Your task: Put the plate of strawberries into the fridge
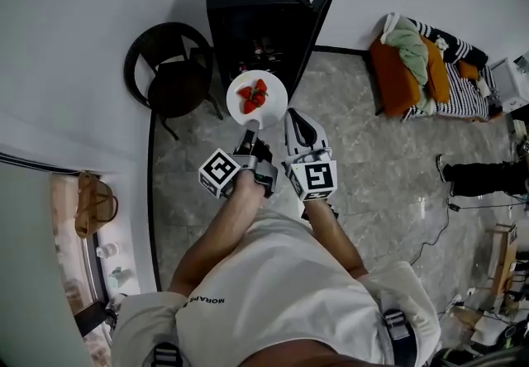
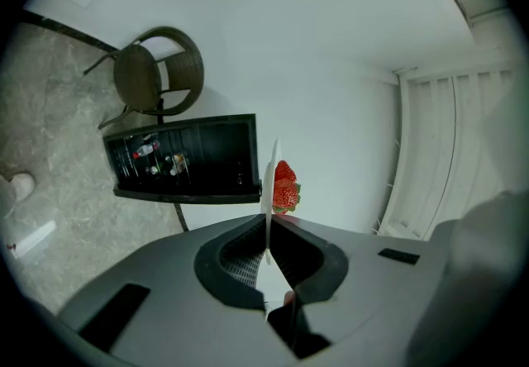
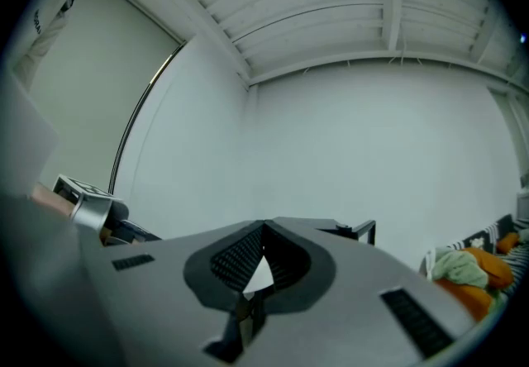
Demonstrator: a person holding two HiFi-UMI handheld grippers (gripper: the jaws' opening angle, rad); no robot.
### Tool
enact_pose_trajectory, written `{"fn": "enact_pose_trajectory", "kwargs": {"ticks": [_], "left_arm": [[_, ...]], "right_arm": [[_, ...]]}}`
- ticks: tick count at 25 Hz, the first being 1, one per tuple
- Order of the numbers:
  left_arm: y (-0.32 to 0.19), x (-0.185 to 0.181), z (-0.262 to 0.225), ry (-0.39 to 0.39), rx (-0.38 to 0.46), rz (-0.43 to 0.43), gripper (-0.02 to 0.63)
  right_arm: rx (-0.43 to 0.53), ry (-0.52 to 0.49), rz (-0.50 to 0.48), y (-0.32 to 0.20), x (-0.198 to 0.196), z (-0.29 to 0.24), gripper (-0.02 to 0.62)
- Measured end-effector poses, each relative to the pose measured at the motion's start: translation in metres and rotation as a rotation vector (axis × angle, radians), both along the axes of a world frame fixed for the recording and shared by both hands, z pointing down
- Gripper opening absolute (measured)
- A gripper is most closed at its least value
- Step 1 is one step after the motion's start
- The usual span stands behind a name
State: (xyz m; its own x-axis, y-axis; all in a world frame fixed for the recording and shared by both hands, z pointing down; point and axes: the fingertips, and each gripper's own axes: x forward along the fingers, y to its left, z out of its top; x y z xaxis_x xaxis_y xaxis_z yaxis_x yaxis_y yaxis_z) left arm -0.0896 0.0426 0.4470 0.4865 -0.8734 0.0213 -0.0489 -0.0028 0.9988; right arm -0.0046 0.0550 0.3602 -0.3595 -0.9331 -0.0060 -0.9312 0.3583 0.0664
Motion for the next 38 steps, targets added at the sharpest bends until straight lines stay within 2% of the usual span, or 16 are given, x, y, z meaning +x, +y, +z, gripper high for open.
{"fn": "enact_pose_trajectory", "kwargs": {"ticks": [6,16,30,38], "left_arm": [[-0.058,-0.004,0.002,-0.018,0.003,0.016,0.012],[-0.104,0.002,0.013,-0.016,-0.029,0.015,0.012],[-0.153,0.045,0.021,0.001,-0.055,-0.058,0.012],[-0.182,0.068,0.020,-0.005,-0.051,-0.111,0.012]], "right_arm": [[0.016,-0.005,0.023,-0.056,-0.003,-0.004,0.012],[0.016,-0.018,0.025,-0.108,0.004,0.000,0.012],[-0.026,-0.017,-0.029,-0.166,0.053,0.012,0.012],[-0.009,-0.029,-0.085,-0.194,0.077,0.010,0.012]]}}
